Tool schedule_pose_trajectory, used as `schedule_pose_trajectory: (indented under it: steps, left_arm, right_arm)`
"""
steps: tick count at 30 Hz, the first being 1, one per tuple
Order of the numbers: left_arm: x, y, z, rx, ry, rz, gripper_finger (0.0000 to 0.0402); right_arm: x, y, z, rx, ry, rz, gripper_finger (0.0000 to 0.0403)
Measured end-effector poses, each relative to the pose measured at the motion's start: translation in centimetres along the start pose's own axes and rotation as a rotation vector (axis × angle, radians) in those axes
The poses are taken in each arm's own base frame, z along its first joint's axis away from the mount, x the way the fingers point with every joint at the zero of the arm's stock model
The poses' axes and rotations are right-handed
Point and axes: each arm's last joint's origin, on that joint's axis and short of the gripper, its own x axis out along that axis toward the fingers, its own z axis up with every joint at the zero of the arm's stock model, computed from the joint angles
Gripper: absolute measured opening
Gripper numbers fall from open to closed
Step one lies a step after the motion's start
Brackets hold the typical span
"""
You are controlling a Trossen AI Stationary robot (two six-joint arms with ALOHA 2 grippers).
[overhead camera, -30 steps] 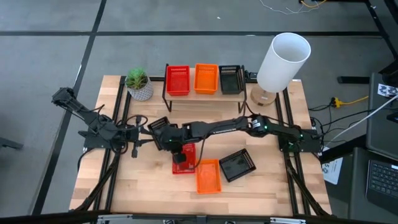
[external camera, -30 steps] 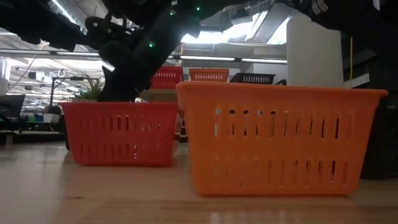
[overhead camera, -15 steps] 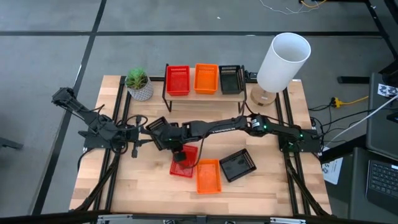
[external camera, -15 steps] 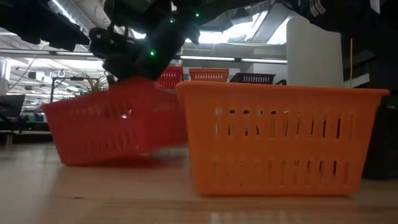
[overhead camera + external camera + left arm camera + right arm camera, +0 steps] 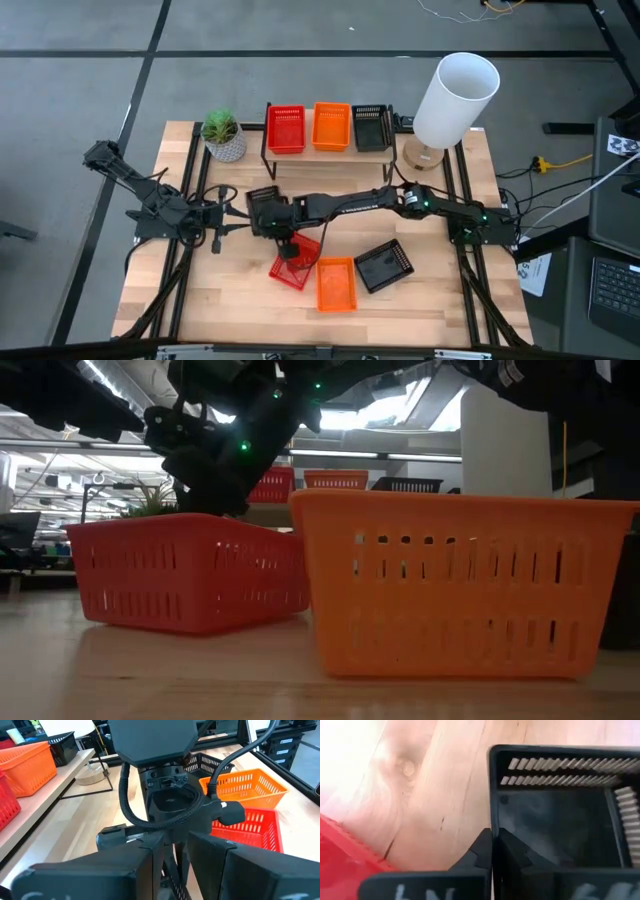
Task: Stack baskets on shelf by color
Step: Stack the left black basket on the black basket
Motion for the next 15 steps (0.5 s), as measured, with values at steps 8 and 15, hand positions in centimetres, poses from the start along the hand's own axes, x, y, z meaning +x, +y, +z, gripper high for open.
schedule_pose_trajectory:
  steps: [8,15]
  left_arm:
    - [0.0,0.0,0.6,0.000,-0.052,0.002,0.0080]
    - [-0.3,0.1,2.1,0.057,-0.195,-0.012,0.0080]
  right_arm:
    - [-4.0,2.9,2.5,-0.028,0.026,-0.007,0.0004]
    - [-9.8,5.4,3.4,-0.063,0.095,-0.145,0.0002]
